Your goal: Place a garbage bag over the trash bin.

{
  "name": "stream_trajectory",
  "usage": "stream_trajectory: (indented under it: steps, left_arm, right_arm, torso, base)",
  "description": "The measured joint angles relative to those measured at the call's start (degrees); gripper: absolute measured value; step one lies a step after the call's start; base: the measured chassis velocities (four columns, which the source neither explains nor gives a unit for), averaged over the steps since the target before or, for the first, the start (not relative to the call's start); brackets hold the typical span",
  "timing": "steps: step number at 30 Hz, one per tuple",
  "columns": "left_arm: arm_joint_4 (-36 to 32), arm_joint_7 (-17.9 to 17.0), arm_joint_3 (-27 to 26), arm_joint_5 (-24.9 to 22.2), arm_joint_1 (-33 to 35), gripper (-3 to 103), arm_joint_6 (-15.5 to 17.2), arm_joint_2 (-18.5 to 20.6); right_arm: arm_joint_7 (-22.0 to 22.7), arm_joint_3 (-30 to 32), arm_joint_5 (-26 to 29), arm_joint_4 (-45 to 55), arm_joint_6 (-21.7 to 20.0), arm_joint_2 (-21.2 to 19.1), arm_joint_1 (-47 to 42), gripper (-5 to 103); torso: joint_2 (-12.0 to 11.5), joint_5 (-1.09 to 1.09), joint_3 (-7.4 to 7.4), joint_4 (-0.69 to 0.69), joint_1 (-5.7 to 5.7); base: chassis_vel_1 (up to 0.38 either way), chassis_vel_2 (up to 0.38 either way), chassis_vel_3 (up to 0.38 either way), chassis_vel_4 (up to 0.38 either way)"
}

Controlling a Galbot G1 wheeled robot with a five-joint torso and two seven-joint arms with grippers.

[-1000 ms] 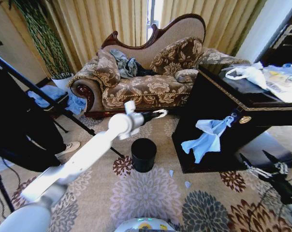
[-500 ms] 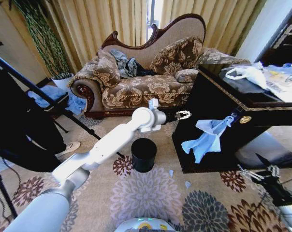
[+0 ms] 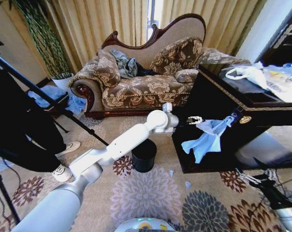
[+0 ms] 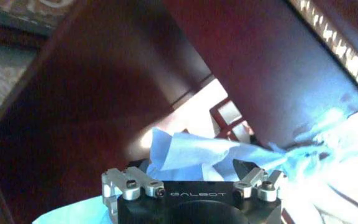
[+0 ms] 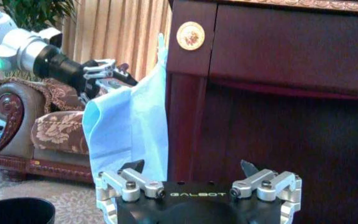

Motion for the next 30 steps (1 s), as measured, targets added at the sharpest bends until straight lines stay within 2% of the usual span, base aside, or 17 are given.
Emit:
stream_trajectory:
  steps: [2, 9, 11, 12, 14, 17, 19, 20, 23, 26, 27, 30]
  left_arm:
    - [1.12, 1.23, 0.94, 0.67, -0.17, 93, 0.4, -0.85]
    - [1.36, 1.39, 1.81, 0.68, 0.16, 92, 0.66, -2.28]
    - [2.01, 1.4, 1.85, 0.71, 0.18, 84, 0.59, -3.14]
    - [2.01, 1.4, 1.85, 0.71, 0.18, 84, 0.59, -3.14]
    - [2.71, 1.2, 1.84, 0.78, 0.26, 73, 0.34, -4.08]
    - [3.17, 0.6, 1.83, 0.8, 0.28, 68, 0.18, -4.79]
    - [3.37, 0.39, 1.84, 0.68, 0.34, 56, 0.08, -4.91]
    - [3.37, 0.39, 1.84, 0.68, 0.34, 56, 0.08, -4.91]
    - [3.47, -0.04, 1.81, -0.19, 0.86, 40, 0.06, -5.12]
    - [3.58, -0.11, 1.78, -0.59, 1.08, 34, 0.06, -5.26]
    - [3.9, -0.09, 1.7, -0.83, 1.26, 23, 0.06, -5.4]
    - [4.39, 0.14, 1.62, -0.91, 1.43, 18, 0.06, -5.53]
  right_arm:
    - [0.07, -0.42, 0.0, -0.27, 0.35, 0.26, 0.15, 100]
    - [0.01, -0.67, 0.03, -1.01, 0.82, 0.35, 0.2, 100]
    - [-0.06, -0.68, 0.05, -1.25, 1.04, 0.33, 0.25, 100]
    - [-0.06, -0.68, 0.05, -1.25, 1.04, 0.33, 0.25, 100]
    - [-0.12, -0.68, 0.12, -1.3, 1.18, 0.35, 0.24, 100]
    - [-0.14, -0.68, 0.22, -1.4, 1.4, 0.36, 0.1, 100]
    - [-0.16, -0.62, 0.45, -1.54, 1.63, 0.27, 0.03, 100]
    - [-0.16, -0.62, 0.45, -1.54, 1.63, 0.27, 0.03, 100]
    - [-0.16, -0.41, 0.89, -1.83, 1.9, 0.15, -0.04, 100]
    - [-0.14, -0.3, 0.96, -1.9, 1.99, 0.14, -0.08, 100]
    - [-0.1, -0.21, 1.01, -1.92, 2.07, 0.14, -0.1, 100]
    - [-0.05, -0.15, 1.03, -1.96, 2.14, 0.17, -0.18, 100]
  torso:
    - [0.0, 0.0, 0.0, 0.02, 0.0]
    - [0.0, 0.0, 0.0, 0.01, 0.0]
    - [0.0, 0.0, 0.0, 0.01, 0.0]
    - [0.0, 0.0, 0.0, 0.01, 0.0]
    - [0.0, 0.0, 0.0, 0.01, 0.0]
    - [0.0, 0.0, 0.0, -0.01, 0.0]
    - [0.0, 0.0, 0.0, 0.01, 0.0]
    - [0.0, 0.0, 0.0, 0.01, 0.0]
    - [0.0, 0.0, 0.0, 0.01, 0.0]
    - [0.0, 0.0, 0.0, 0.0, 0.0]
    - [0.0, 0.0, -0.01, 0.0, 0.0]
    - [0.0, -0.01, 0.0, 0.01, 0.0]
  base:
    - [0.0, 0.0, 0.0, 0.0]
    - [0.0, 0.0, 0.0, 0.0]
    - [0.0, 0.0, 0.0, 0.0]
    - [0.0, 0.0, 0.0, 0.0]
    - [0.0, 0.0, 0.0, 0.0]
    - [0.0, 0.0, 0.0, 0.0]
    - [0.0, 0.0, 0.0, 0.0]
    - [0.0, 0.0, 0.0, 0.0]
    - [0.0, 0.0, 0.0, 0.0]
    - [0.0, 0.0, 0.0, 0.0]
    - [0.0, 0.0, 0.0, 0.0]
    - [0.0, 0.0, 0.0, 0.0]
